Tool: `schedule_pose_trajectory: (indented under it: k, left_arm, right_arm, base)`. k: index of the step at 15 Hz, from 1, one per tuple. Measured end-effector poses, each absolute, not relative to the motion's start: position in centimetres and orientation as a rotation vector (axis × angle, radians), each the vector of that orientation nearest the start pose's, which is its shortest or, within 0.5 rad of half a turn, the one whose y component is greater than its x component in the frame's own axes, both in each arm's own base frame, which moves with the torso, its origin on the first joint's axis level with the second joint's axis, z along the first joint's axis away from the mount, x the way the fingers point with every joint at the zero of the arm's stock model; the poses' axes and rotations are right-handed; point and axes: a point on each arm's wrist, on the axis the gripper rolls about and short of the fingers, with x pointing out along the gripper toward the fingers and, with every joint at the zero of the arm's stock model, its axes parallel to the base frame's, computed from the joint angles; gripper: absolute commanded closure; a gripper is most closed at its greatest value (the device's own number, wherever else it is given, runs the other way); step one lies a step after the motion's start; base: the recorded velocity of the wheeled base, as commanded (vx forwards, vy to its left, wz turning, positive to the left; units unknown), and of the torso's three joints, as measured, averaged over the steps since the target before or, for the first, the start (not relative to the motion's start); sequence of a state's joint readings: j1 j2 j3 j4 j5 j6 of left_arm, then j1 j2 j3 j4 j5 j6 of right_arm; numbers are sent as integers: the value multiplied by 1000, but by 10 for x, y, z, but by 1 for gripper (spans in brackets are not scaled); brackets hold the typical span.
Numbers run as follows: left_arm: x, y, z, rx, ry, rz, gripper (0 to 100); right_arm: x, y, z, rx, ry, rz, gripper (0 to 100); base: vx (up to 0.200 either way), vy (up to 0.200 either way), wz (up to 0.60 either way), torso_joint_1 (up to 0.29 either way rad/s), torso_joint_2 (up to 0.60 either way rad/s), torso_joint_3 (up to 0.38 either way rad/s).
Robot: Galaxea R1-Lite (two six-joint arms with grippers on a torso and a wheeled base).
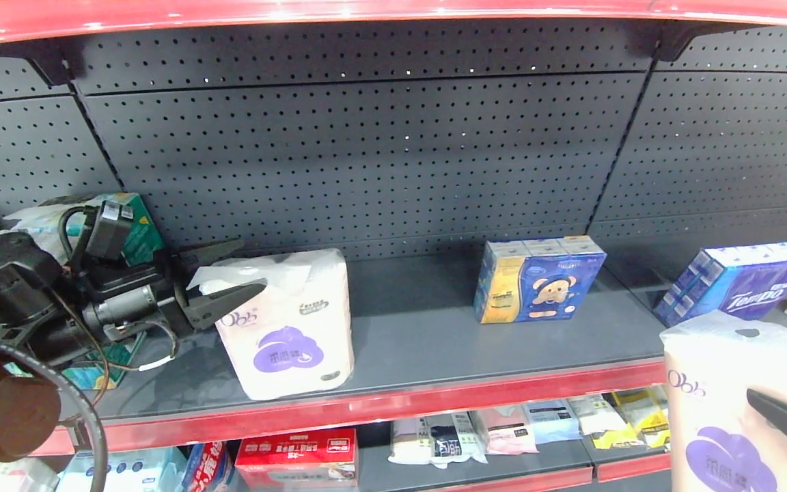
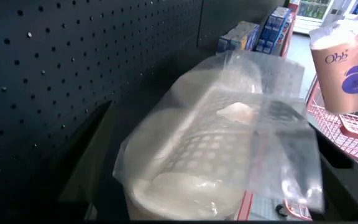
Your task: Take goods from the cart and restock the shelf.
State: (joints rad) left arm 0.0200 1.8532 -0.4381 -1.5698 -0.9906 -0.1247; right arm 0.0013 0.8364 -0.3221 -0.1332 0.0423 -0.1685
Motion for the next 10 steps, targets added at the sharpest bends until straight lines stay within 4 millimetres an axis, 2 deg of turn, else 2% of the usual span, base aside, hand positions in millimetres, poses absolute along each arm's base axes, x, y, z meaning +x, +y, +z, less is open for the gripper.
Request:
schedule_pose_trajectory:
  k: [10]
  left_arm:
    - [255,-9,171,2,-182,-882,0]
  right_arm:
    - [83,1,162,-157,384,84,100]
  base:
    - [0,0,0,0,0,0]
